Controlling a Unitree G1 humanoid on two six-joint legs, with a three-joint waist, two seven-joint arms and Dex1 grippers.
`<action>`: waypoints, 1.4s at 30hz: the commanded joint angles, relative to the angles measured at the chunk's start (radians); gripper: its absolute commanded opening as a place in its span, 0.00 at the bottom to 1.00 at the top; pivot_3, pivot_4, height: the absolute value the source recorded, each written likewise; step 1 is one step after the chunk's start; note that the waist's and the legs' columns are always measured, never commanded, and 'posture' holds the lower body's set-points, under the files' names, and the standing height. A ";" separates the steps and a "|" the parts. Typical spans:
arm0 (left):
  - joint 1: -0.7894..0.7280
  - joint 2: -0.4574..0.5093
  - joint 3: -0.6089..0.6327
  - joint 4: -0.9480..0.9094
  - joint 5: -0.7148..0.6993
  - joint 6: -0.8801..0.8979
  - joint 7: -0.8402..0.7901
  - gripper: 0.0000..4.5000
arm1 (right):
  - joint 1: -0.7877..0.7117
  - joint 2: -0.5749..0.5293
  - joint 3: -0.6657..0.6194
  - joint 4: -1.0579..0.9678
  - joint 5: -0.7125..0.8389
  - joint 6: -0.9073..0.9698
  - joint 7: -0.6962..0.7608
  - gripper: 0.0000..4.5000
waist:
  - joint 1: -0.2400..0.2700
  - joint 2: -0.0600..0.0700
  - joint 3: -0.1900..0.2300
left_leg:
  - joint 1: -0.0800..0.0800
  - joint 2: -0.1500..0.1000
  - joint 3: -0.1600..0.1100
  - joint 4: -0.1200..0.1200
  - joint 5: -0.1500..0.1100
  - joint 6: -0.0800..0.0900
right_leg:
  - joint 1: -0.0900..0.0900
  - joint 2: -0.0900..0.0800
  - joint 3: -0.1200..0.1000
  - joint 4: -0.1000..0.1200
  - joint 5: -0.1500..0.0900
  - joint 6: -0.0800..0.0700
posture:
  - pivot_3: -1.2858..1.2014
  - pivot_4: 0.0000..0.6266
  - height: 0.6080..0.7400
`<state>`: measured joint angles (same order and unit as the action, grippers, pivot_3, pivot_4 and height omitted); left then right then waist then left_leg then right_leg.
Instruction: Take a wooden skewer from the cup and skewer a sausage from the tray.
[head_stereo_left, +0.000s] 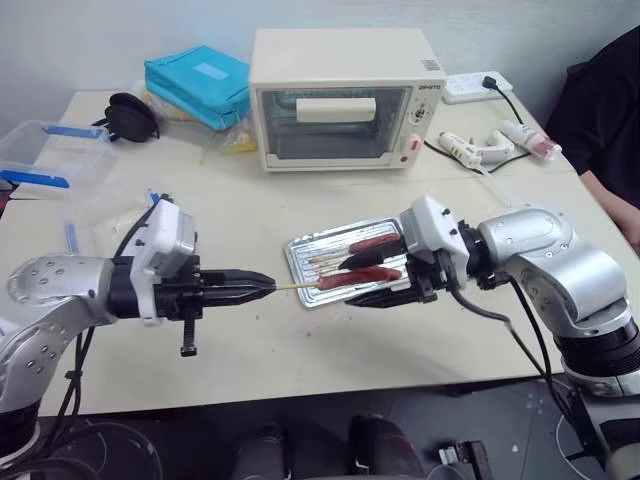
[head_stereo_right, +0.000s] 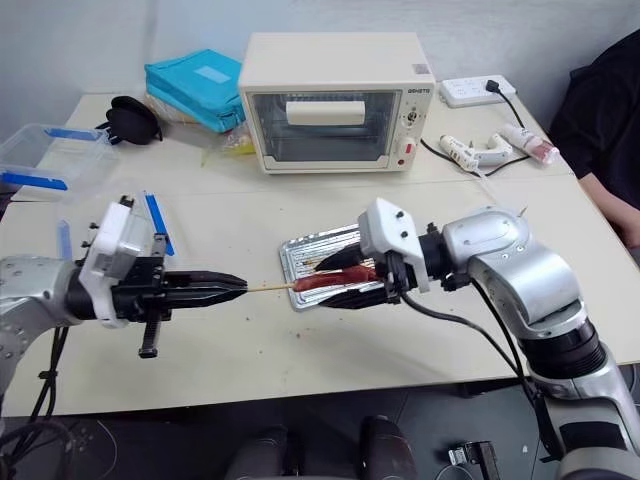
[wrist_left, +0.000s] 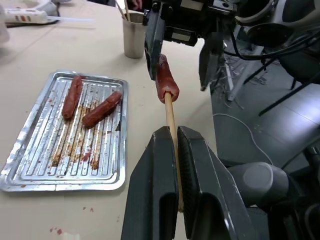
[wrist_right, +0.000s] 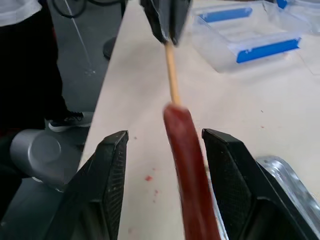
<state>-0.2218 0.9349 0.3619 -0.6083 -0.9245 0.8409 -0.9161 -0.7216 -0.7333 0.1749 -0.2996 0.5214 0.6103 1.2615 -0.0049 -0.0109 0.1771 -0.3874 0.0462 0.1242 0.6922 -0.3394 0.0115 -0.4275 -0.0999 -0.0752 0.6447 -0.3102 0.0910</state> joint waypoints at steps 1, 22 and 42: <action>0.096 -0.008 0.202 -0.121 -0.073 0.043 0.132 0.00 | -0.049 -0.023 -0.073 0.082 -0.009 -0.021 -0.011 0.55 | -0.002 0.000 0.000 | 0.000 0.000 0.000 0.000 0.000 0.000 | 0.000 0.000 0.001 0.000 0.000 0.000 | 0.52 0.24 1.00; 0.196 -0.328 0.379 -0.237 0.194 0.289 1.161 0.00 | -0.230 0.060 -0.263 0.147 0.324 0.364 -0.174 0.99 | 0.003 -0.001 0.000 | 0.000 -0.002 -0.002 0.000 0.000 0.000 | 0.002 -0.009 -0.001 0.000 0.000 0.000 | 0.52 0.24 1.00; 0.013 -0.343 0.213 0.076 0.420 0.259 1.114 0.30 | -0.185 0.034 -0.310 0.044 0.422 0.387 -0.265 1.00 | 0.002 -0.003 -0.002 | 0.000 -0.002 -0.001 -0.001 0.000 0.000 | 0.001 -0.009 -0.002 0.000 0.000 0.000 | 0.52 0.24 1.00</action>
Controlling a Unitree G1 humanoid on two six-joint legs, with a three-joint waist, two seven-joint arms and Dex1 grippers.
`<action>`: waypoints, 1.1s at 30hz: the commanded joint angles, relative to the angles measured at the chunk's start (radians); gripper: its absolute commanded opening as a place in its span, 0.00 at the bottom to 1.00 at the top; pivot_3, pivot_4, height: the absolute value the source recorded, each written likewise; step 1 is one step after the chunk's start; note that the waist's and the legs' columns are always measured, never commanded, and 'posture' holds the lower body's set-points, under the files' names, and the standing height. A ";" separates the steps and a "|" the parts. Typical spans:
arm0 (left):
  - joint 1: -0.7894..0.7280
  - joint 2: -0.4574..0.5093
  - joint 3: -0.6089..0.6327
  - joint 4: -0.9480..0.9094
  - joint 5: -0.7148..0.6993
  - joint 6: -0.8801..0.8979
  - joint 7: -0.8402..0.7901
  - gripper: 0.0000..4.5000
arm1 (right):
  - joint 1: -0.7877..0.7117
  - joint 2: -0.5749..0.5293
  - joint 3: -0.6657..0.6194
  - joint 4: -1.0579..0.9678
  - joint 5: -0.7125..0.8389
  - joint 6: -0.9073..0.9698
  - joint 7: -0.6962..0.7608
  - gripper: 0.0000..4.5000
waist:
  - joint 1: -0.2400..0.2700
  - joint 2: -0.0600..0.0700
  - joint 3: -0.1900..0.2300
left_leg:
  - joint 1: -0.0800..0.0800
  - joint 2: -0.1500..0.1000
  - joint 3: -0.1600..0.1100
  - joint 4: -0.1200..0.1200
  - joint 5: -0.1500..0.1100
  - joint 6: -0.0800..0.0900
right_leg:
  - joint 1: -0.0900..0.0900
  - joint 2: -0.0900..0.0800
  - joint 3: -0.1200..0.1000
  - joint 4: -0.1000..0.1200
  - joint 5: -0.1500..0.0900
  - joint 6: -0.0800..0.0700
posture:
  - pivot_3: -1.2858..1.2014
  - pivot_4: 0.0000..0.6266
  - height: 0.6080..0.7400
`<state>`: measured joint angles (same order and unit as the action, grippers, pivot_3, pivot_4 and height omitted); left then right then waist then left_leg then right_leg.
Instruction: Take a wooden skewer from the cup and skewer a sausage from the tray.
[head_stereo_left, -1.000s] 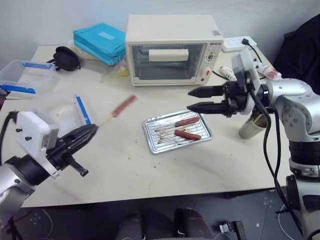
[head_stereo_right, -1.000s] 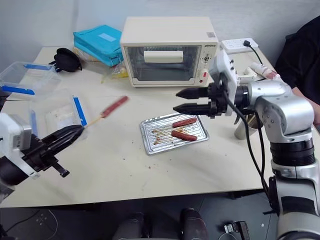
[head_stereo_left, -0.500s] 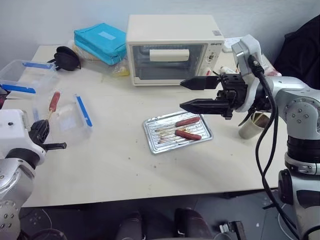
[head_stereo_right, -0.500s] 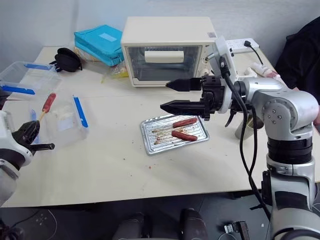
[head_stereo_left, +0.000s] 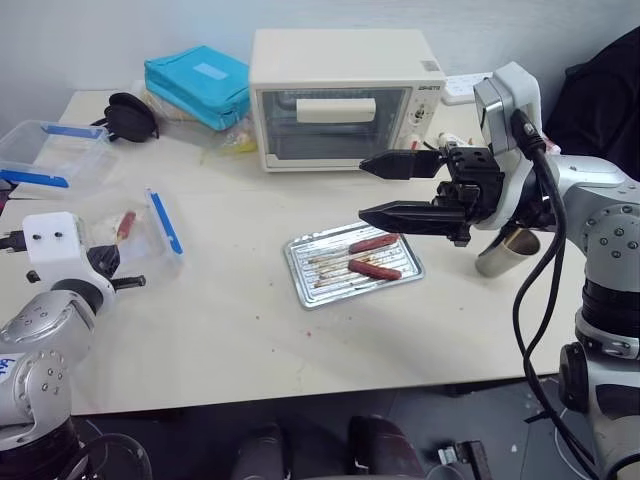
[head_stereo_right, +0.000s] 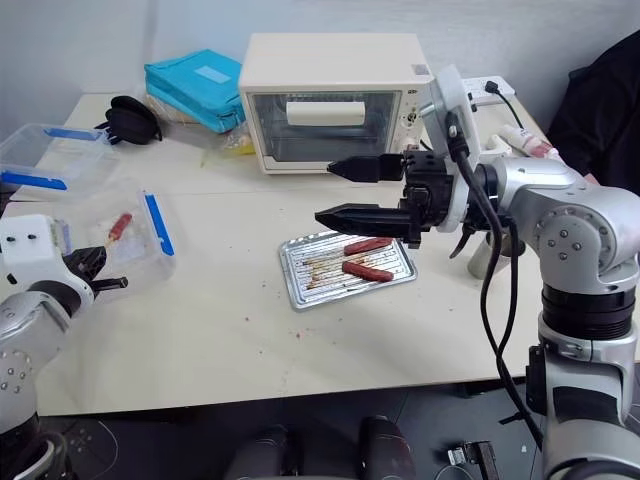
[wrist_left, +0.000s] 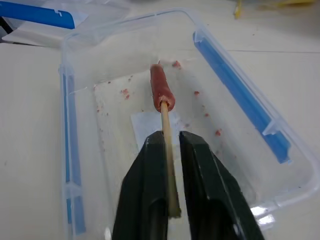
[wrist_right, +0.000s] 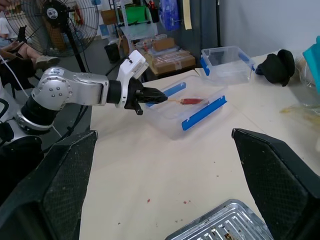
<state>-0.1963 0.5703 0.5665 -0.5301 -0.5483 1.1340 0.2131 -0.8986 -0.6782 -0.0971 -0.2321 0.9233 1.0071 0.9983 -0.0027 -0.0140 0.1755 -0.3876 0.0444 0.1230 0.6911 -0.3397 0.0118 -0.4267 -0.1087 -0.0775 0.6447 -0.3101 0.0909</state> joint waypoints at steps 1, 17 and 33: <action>-0.010 0.024 0.011 -0.002 0.053 -0.034 -0.021 0.37 | -0.005 -0.024 -0.037 -0.024 0.020 -0.012 -0.002 1.00 | 0.000 0.000 0.000 | 0.000 0.000 0.000 0.000 0.000 0.000 | 0.000 0.000 0.000 0.000 0.000 0.000 | 0.52 0.24 1.00; 0.171 0.293 0.481 -0.197 -0.525 0.037 -0.737 0.70 | 0.208 -0.334 -0.055 0.075 -0.155 -0.168 0.208 1.00 | -0.001 -0.001 0.001 | 0.000 0.000 0.000 -0.001 0.000 0.000 | 0.000 -0.003 0.000 -0.003 0.000 0.000 | 0.52 0.24 1.00; 0.064 0.067 0.194 -0.142 -0.255 0.036 -0.232 0.70 | 0.253 -0.358 -0.081 0.016 -0.128 -0.180 0.227 1.00 | 0.002 0.000 0.001 | 0.002 -0.001 0.001 -0.005 0.000 -0.001 | 0.000 -0.003 0.002 -0.004 0.000 0.000 | 0.52 0.24 1.00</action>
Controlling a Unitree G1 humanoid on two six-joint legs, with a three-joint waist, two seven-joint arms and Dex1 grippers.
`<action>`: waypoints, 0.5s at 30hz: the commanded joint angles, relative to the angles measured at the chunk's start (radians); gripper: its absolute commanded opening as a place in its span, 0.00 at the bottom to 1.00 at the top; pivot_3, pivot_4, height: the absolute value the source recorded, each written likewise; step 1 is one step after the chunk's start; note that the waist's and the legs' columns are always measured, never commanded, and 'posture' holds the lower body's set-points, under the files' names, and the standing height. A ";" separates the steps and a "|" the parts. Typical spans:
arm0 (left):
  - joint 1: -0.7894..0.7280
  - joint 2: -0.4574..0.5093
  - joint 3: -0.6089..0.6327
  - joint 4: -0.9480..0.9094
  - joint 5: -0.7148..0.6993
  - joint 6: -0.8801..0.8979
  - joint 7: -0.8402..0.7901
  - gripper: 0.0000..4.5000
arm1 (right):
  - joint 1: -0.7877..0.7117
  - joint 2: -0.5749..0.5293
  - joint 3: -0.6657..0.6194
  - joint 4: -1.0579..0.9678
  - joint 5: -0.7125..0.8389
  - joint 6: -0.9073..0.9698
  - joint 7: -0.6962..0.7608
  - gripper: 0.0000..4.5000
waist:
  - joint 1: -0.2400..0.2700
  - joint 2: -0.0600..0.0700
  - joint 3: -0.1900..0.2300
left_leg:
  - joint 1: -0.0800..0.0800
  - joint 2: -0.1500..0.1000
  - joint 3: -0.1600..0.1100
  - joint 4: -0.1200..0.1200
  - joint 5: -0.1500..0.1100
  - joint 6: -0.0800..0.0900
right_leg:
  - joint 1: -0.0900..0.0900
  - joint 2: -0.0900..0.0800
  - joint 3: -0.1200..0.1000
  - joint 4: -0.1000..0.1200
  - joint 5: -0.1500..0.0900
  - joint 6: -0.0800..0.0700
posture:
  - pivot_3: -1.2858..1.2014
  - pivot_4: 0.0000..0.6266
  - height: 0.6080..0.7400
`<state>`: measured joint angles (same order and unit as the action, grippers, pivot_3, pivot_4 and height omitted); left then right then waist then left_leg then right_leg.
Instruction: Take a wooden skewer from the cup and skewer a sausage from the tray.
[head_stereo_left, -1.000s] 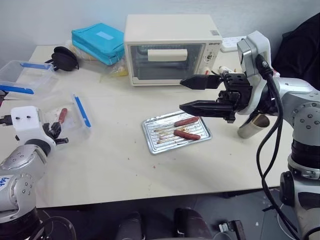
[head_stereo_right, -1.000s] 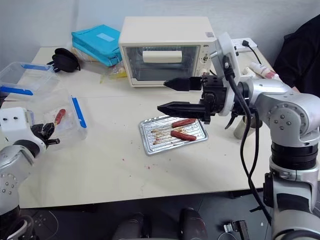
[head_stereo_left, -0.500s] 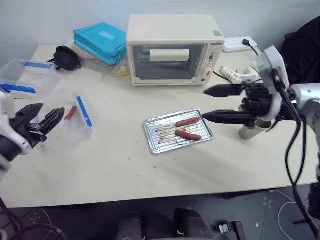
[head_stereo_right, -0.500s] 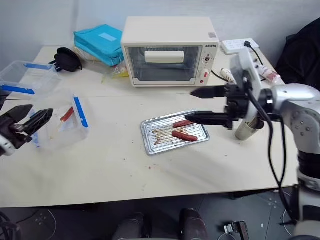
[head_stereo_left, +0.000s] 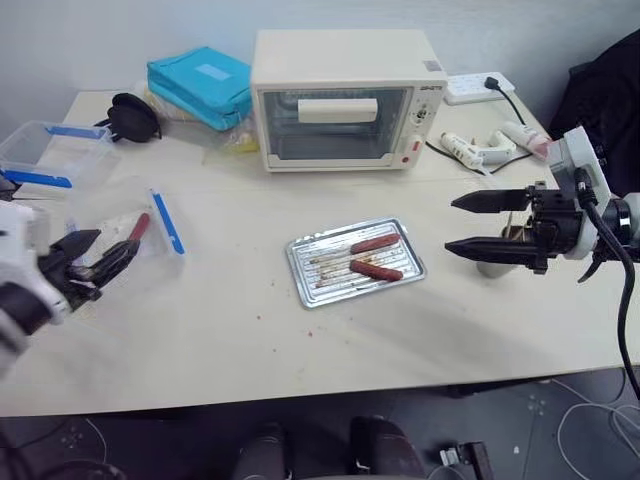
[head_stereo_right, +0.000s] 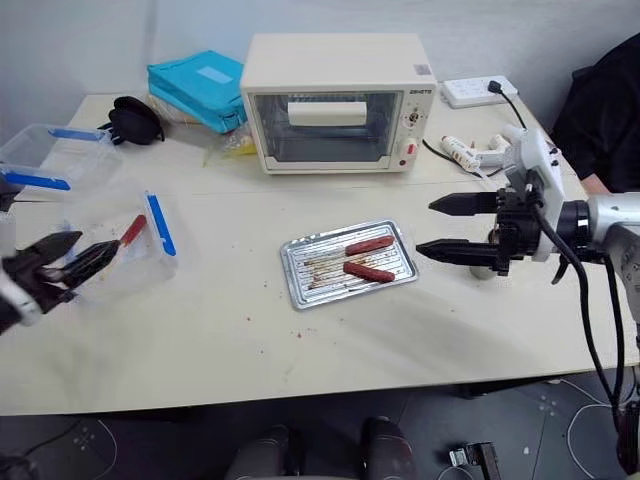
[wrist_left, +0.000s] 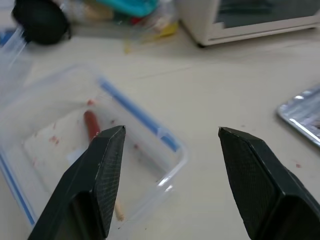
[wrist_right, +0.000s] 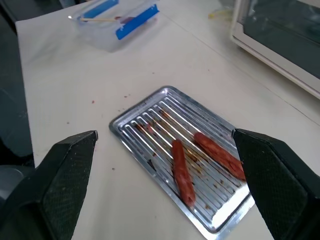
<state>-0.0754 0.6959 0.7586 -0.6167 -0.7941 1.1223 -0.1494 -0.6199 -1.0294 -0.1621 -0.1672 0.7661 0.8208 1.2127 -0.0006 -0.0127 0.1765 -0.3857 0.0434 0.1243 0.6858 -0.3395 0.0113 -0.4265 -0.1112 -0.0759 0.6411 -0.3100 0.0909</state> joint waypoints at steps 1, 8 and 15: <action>-0.080 -0.089 -0.003 -0.066 -0.028 0.073 0.162 0.70 | -0.034 -0.006 -0.012 -0.055 0.034 0.008 0.015 1.00 | 0.001 -0.001 0.000 | 0.000 0.000 0.000 0.000 0.000 0.000 | 0.000 0.000 0.000 0.000 0.000 0.000 | 0.52 0.24 1.00; -0.149 -0.092 0.059 -0.057 -0.124 0.139 0.153 0.70 | -0.096 -0.010 -0.029 -0.041 0.075 0.050 0.008 1.00 | -0.002 -0.002 0.000 | 0.000 0.000 0.000 0.001 0.000 0.000 | 0.000 0.001 -0.001 0.001 0.000 0.001 | 0.52 0.24 1.00; 0.071 0.164 0.184 -0.044 -0.317 0.049 -0.378 0.70 | 0.045 -0.142 -0.086 0.091 -0.022 -0.023 0.105 1.00 | 0.001 -0.002 0.000 | -0.001 -0.001 0.000 0.001 0.000 0.000 | 0.000 0.000 -0.001 -0.002 0.000 0.000 | 0.52 0.24 1.00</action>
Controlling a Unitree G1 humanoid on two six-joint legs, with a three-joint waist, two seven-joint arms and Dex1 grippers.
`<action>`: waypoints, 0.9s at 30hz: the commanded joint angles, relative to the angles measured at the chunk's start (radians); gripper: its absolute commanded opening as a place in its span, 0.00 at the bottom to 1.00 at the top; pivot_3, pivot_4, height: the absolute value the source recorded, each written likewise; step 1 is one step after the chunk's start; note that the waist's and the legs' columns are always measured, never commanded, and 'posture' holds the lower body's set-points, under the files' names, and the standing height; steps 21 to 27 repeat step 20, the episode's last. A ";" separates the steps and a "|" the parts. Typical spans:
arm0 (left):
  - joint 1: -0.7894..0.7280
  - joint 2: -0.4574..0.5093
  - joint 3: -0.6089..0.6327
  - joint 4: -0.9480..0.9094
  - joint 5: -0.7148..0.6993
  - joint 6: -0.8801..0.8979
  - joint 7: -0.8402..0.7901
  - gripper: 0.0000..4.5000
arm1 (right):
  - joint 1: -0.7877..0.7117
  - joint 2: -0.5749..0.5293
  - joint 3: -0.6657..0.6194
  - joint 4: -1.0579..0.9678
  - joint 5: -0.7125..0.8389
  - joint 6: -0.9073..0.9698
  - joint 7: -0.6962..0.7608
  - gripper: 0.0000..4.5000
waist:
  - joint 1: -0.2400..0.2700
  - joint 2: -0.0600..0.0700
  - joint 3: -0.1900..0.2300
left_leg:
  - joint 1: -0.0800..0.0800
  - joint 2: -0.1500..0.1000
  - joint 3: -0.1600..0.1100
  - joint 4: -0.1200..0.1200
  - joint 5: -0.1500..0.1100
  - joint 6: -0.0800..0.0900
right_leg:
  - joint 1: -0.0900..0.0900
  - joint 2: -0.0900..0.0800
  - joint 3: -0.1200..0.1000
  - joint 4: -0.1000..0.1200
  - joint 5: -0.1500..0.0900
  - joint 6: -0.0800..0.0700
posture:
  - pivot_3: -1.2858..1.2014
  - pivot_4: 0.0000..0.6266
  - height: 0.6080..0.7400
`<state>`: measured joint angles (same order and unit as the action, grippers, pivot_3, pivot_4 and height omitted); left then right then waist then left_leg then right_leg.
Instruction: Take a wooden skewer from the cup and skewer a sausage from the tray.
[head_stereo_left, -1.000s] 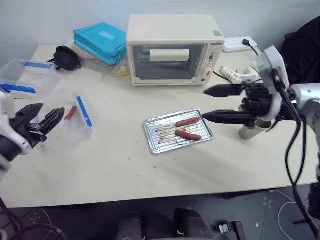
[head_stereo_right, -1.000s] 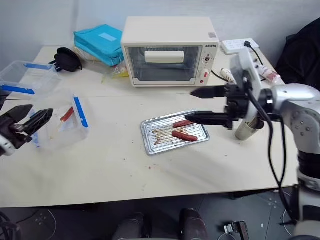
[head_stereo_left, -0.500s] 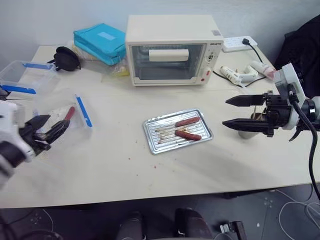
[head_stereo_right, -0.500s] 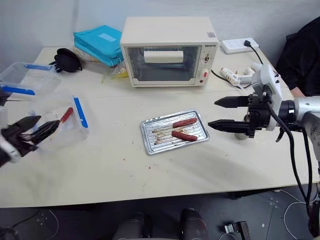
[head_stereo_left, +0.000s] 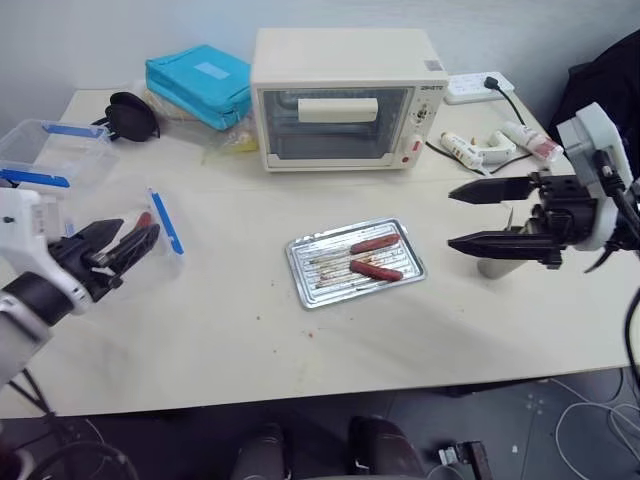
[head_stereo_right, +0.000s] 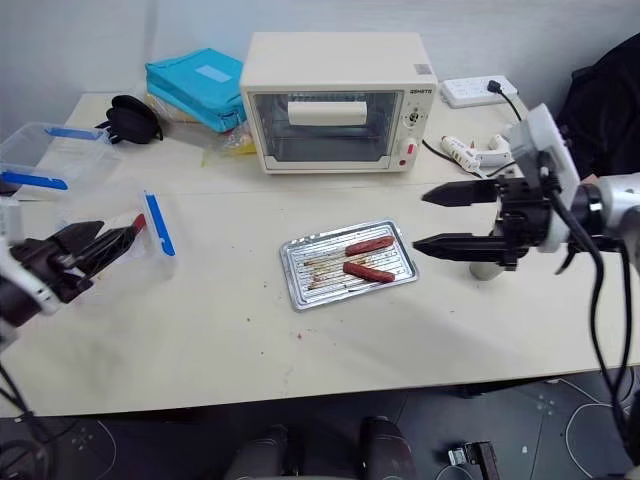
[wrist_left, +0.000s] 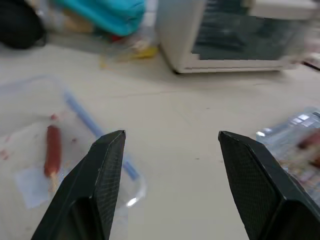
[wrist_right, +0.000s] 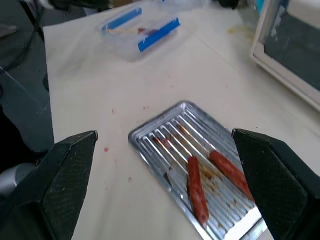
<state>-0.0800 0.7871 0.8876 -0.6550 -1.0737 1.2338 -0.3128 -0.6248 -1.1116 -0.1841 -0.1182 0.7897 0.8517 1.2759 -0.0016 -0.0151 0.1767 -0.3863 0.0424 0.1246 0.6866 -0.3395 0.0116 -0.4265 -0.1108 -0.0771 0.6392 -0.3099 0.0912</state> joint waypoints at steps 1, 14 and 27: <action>0.113 0.108 0.064 0.008 -0.034 -0.085 -0.292 0.70 | 0.086 -0.079 -0.077 0.057 -0.067 -0.075 0.052 1.00 | 0.002 0.000 0.000 | 0.000 0.000 0.000 0.000 0.000 0.000 | 0.000 0.000 -0.001 -0.002 0.000 0.000 | 0.52 0.24 1.00; 0.216 0.362 0.001 0.180 0.136 -0.303 -0.760 0.70 | 0.643 -0.151 -0.532 0.176 -0.251 -0.185 0.171 1.00 | -0.003 0.003 0.000 | 0.002 -0.003 0.002 -0.002 0.001 0.001 | 0.000 0.004 -0.001 -0.003 0.000 -0.001 | 0.52 0.24 1.00; 0.385 0.292 0.113 0.069 0.138 -0.269 -0.832 0.70 | 0.658 -0.129 -0.506 0.185 -0.260 -0.235 0.149 1.00 | -0.017 0.004 0.000 | 0.008 0.002 0.008 -0.004 0.000 0.000 | 0.000 0.008 0.002 -0.003 -0.001 -0.001 | 0.52 0.24 1.00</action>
